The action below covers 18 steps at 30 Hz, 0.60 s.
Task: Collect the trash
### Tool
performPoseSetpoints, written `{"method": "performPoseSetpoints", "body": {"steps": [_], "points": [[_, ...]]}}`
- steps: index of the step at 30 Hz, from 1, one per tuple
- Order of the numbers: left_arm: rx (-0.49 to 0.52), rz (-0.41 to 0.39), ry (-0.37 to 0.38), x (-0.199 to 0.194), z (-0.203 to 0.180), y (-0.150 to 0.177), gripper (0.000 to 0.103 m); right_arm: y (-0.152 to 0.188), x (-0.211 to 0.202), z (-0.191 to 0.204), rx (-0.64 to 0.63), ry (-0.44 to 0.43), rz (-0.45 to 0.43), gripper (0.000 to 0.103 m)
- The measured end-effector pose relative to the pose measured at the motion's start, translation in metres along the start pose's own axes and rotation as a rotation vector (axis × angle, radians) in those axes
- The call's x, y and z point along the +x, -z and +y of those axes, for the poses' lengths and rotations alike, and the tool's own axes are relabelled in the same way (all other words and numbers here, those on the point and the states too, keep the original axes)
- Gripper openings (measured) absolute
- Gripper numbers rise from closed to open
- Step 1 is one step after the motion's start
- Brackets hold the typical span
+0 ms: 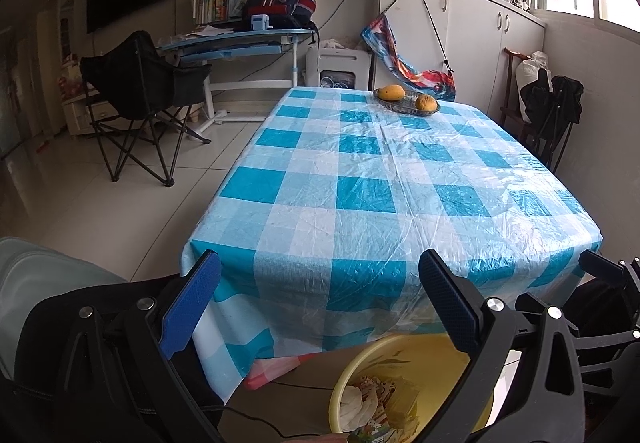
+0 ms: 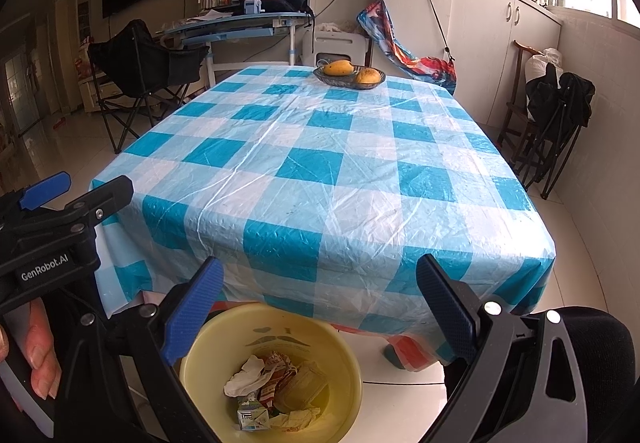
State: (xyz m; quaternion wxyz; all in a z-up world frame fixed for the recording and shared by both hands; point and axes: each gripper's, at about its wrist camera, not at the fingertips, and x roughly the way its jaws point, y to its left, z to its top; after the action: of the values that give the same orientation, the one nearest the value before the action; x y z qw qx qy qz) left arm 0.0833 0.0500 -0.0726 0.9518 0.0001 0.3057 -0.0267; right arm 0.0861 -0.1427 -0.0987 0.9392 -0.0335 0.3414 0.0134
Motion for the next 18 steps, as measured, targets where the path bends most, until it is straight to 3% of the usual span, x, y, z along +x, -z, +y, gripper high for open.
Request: {"method": "performPoseSetpoints", "body": {"steps": [18], "points": [[-0.006, -0.020, -0.004, -0.0018, 0.0031, -0.0035, 0.095, -0.0007, 0.0027, 0.0000, 0.001, 0.031, 0.010, 0.093]]}}
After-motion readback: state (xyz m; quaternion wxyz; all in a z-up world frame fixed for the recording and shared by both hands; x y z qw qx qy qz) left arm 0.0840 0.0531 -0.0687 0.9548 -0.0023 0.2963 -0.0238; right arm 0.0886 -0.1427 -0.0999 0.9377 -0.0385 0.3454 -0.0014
